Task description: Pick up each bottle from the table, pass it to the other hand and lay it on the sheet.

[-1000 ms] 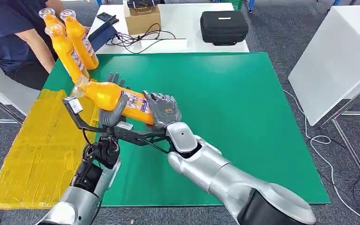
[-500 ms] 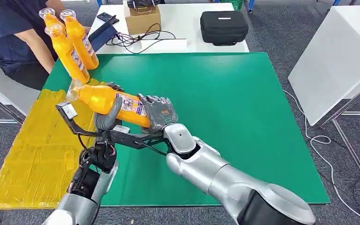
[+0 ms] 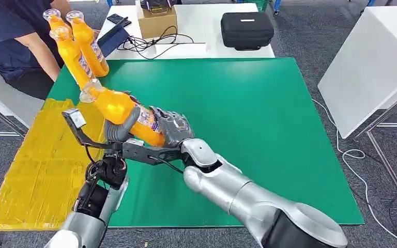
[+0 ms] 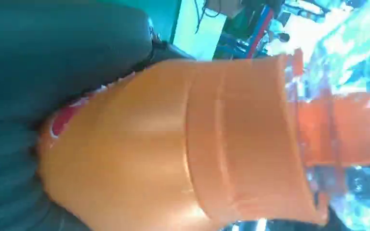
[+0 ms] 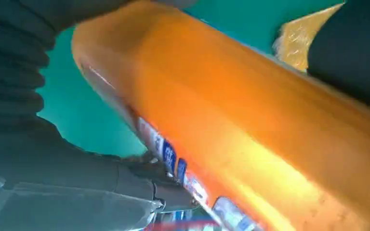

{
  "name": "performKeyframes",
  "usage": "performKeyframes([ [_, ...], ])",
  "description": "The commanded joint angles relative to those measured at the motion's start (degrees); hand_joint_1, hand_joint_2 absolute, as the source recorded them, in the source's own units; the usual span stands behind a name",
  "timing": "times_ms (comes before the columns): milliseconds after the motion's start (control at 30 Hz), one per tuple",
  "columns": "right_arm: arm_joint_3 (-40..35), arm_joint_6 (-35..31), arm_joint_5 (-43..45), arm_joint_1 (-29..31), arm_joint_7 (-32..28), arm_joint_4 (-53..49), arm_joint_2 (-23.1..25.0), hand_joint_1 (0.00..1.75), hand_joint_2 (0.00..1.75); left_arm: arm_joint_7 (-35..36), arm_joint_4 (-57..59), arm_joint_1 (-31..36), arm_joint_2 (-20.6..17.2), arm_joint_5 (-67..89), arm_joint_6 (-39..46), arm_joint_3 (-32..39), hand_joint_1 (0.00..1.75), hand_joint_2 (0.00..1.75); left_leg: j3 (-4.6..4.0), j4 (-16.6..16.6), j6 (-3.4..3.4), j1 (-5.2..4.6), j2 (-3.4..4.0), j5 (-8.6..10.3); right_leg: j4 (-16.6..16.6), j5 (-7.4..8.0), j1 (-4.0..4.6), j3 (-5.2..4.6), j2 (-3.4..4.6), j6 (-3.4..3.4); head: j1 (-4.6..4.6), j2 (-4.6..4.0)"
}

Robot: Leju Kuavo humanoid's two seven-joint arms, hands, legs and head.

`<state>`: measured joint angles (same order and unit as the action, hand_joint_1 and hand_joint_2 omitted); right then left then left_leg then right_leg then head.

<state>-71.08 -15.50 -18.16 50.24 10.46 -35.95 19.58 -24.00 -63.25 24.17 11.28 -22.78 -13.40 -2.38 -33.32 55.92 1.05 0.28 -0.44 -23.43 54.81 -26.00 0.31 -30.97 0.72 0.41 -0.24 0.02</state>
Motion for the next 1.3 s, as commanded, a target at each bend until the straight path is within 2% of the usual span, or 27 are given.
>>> performKeyframes([
  [33, 18.7, -4.4, 5.7, 7.6, -14.7, 16.8, -3.5, 0.0, 0.0, -4.8, 2.3, 4.5, -5.0, 7.8, 6.0, 4.0, 1.75, 1.75, 0.1, 0.1, -0.04, 0.06, -0.09, -0.07, 0.0, -0.09, 0.06, 0.17, -0.18, 0.07, 0.02, 0.0],
  [100, 24.8, -4.0, 5.1, 8.1, -16.9, 15.1, -7.4, 0.0, 0.0, -8.2, 5.1, 6.0, -5.9, 14.8, 11.6, 5.2, 1.75, 1.75, 0.05, 0.1, -0.02, 0.06, -0.25, -0.02, 0.0, -0.07, 0.05, 0.2, -0.35, 0.09, 0.04, 0.0],
  [133, 26.7, -3.0, 3.8, 8.0, -17.4, 14.3, -8.2, 0.0, 0.0, -8.5, 6.1, 6.5, -5.8, 15.4, 11.6, 6.0, 1.75, 1.75, 0.0, 0.1, 0.0, 0.01, -0.24, 0.02, 0.0, -0.05, 0.0, 0.11, -0.33, 0.07, -0.02, 0.0],
  [267, 29.4, -3.0, 0.2, 6.8, -16.5, 13.5, -7.1, 0.0, 0.0, -8.6, 6.1, 6.8, -5.1, 16.3, 11.3, 6.7, 1.75, 1.75, 0.08, 0.1, 0.0, 0.02, -0.25, -0.01, 0.0, -0.05, 0.02, 0.19, -0.29, 0.07, 0.02, 0.0],
  [367, 38.3, -3.4, -2.1, 5.2, -19.6, 9.6, -9.0, 0.0, 0.0, -10.1, 8.7, 8.3, -5.8, 25.6, 21.6, 6.7, 1.75, 1.75, 0.17, 0.1, -0.01, 0.03, -0.14, -0.1, 0.0, -0.09, 0.03, 0.3, -0.21, 0.09, 0.02, 0.0],
  [433, 45.0, -1.1, -4.9, 4.2, -21.0, 6.1, -11.2, 0.0, 0.0, -10.3, 13.4, 10.6, -6.6, 25.4, 20.1, 8.8, 1.75, 1.75, 0.1, 0.1, -0.01, 0.01, -0.3, -0.01, 0.0, -0.08, 0.01, 0.25, -0.37, 0.08, 0.02, 0.0],
  [467, 47.5, -0.4, -7.0, 3.8, -21.2, 5.1, -11.6, 0.0, 0.0, -12.7, 14.9, 11.3, -7.3, 30.6, 26.8, 8.2, 1.75, 1.75, 0.15, 0.1, -0.03, 0.06, -0.43, -0.06, 0.0, -0.15, 0.06, 0.36, -0.53, 0.09, 0.0, 0.0],
  [500, 49.7, 0.0, -8.7, 3.3, -21.4, 4.0, -12.0, 0.0, 0.0, -14.7, 17.0, 12.2, -8.1, 40.8, 40.9, 6.2, 1.75, 1.75, 0.1, 0.1, -0.02, 0.02, -0.35, 0.0, 0.0, -0.08, 0.01, 0.24, -0.42, 0.07, 0.0, 0.0],
  [533, 51.2, 0.6, -9.6, 2.9, -21.7, 3.3, -12.0, 0.0, 0.0, -14.8, 18.8, 13.0, -8.2, 43.9, 44.9, 5.9, 1.75, 1.75, 0.14, 0.1, -0.03, 0.04, -0.44, -0.02, 0.0, -0.12, 0.02, 0.31, -0.52, 0.09, 0.02, 0.0],
  [567, 53.5, 1.6, -10.6, 2.3, -22.1, 2.6, -11.8, 0.0, 0.0, -13.0, 22.4, 14.4, -9.3, 51.4, 53.2, 4.1, 1.75, 1.75, 0.2, 0.1, -0.04, 0.06, -0.44, -0.06, 0.0, -0.14, 0.05, 0.4, -0.52, 0.09, 0.0, 0.0],
  [600, 55.3, 2.2, -11.0, 1.7, -22.5, 1.7, -11.6, 0.0, 0.0, -7.5, 20.8, 14.0, -8.0, 67.3, 53.4, 9.7, 1.75, 1.75, 0.11, 0.1, -0.02, 0.03, -0.39, 0.0, 0.0, -0.06, 0.03, 0.27, -0.43, 0.08, 0.0, 0.0],
  [667, 56.8, 3.1, -11.4, 0.8, -23.0, 0.2, -11.4, 0.0, 0.0, -5.4, 22.4, 14.5, -6.9, 79.5, 53.4, 13.6, 1.75, 1.75, 0.09, 0.1, 0.0, 0.01, -0.21, 0.0, 0.0, -0.03, 0.01, 0.19, -0.25, 0.07, 0.0, 0.0],
  [700, 57.6, 4.0, -11.6, 0.4, -23.1, -0.8, -11.1, 0.0, 0.0, -1.6, 21.7, 13.9, -5.8, 91.7, 53.4, 15.8, 1.75, 1.75, 0.19, 0.1, -0.01, 0.04, -0.14, -0.06, 0.0, -0.06, 0.04, 0.3, -0.23, 0.1, 0.02, 0.0],
  [800, 57.7, 4.3, -11.7, 0.3, -23.1, -1.1, -11.0, 0.0, 0.0, -0.8, 22.6, 14.0, -5.8, 94.3, 53.4, 15.7, 1.75, 1.75, 0.2, 0.1, 0.0, 0.0, -0.31, -0.06, 0.0, -0.12, 0.0, 0.36, -0.4, 0.11, 0.02, 0.0],
  [867, 57.9, 5.3, -12.0, 0.3, -23.0, -2.0, -10.4, 0.0, 0.0, 5.7, 24.0, 13.7, -6.3, 105.4, 53.4, 14.2, 1.75, 1.75, 0.18, 0.1, 0.01, 0.03, -0.19, -0.09, 0.0, -0.09, 0.03, 0.31, -0.25, 0.11, 0.0, 0.0],
  [900, 57.2, 5.0, -11.4, 0.1, -23.1, -2.5, -10.5, 0.0, 0.0, 12.3, 25.2, 13.6, -8.2, 102.2, 53.4, 6.7, 1.75, 1.75, 0.07, 0.1, 0.02, -0.02, -0.13, -0.01, 0.0, -0.03, -0.02, 0.16, -0.18, 0.09, -0.02, 0.0],
  [933, 57.2, 5.3, -11.5, 0.2, -23.0, -2.6, -10.3, 0.0, 0.0, 10.5, 25.4, 13.5, -8.6, 101.9, 53.4, 6.4, 1.75, 1.75, 0.16, 0.1, 0.01, 0.02, -0.1, -0.09, 0.0, -0.09, 0.03, 0.28, -0.19, 0.11, 0.02, 0.0],
  [967, 57.0, 6.2, -11.9, 0.2, -22.9, -3.1, -9.7, 0.0, 0.0, 14.2, 28.7, 13.9, -9.2, 107.0, 53.4, 6.0, 1.75, 1.75, 0.27, 0.2, -0.01, 0.03, -0.09, -0.15, 0.0, -0.15, 0.04, 0.39, -0.22, 0.13, 0.0, 0.0],
  [1033, 56.7, 7.2, -12.6, 0.1, -22.7, -3.8, -9.0, 0.0, 0.0, 17.4, 32.4, 14.1, -10.4, 111.3, 53.4, 4.4, 1.75, 1.75, 0.26, 0.1, -0.03, 0.0, -0.11, -0.09, 0.0, -0.12, 0.0, 0.35, -0.22, 0.08, 0.0, 0.0],
  [1200, 56.6, 7.3, -12.7, 0.1, -22.7, -3.9, -8.7, 0.0, 0.0, 16.8, 31.9, 13.5, -10.8, 110.9, 53.4, 4.5, 1.75, 1.75, 0.13, 0.1, -0.02, 0.03, -0.05, -0.06, 0.0, -0.05, 0.03, 0.21, -0.15, 0.07, 0.0, 0.0],
  [1300, 56.3, 7.8, -13.2, 0.3, -22.8, -3.9, -8.4, 0.0, 0.0, 17.9, 37.4, 14.2, -12.0, 107.9, 53.4, 3.1, 1.75, 1.75, 0.24, 0.1, -0.01, 0.06, -0.05, -0.12, 0.0, -0.1, 0.05, 0.33, -0.17, 0.11, 0.0, 0.0],
])
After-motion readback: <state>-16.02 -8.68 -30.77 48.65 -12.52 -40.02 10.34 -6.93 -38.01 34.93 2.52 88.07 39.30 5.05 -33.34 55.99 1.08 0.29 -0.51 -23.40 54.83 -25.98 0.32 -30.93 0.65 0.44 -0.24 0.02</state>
